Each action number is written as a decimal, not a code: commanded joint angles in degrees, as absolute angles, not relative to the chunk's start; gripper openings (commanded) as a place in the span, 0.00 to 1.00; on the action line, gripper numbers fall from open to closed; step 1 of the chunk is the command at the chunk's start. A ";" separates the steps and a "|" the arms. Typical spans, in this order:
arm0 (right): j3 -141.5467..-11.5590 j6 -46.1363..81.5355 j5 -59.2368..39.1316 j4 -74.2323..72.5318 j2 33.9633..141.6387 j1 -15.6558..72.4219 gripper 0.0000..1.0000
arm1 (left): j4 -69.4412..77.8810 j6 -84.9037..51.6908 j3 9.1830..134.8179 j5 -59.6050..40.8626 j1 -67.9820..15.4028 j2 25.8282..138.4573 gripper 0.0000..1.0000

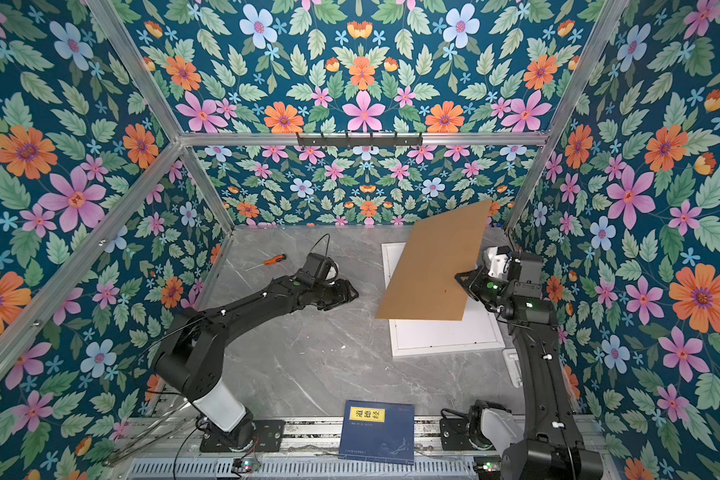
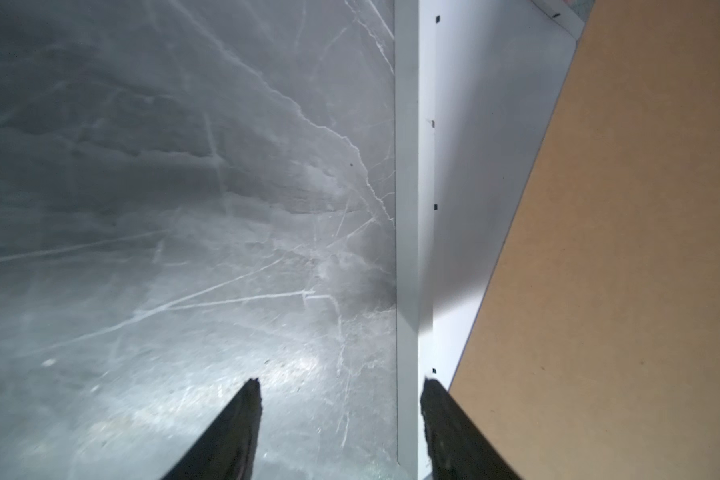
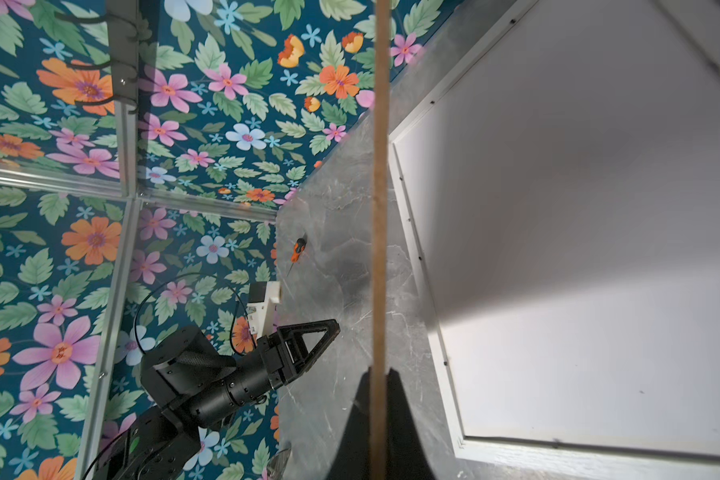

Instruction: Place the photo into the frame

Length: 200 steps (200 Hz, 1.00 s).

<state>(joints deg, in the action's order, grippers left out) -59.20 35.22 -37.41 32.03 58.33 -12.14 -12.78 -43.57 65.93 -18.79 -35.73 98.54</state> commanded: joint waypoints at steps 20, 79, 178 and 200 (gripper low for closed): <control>-59.57 33.51 -29.68 32.34 53.10 -13.80 0.00 | -8.30 -46.42 69.63 -13.72 -41.27 105.03 0.63; -60.42 35.15 -21.03 31.46 49.72 -13.80 0.00 | -6.68 -48.07 75.95 -10.86 -46.10 113.49 0.61; -60.47 35.06 -22.03 31.55 49.86 -13.78 0.00 | -8.60 -48.14 80.79 -8.92 -47.99 119.64 0.51; -60.47 35.05 -22.41 31.53 49.83 -13.79 0.00 | -11.65 -47.77 82.61 -8.26 -48.08 121.12 0.46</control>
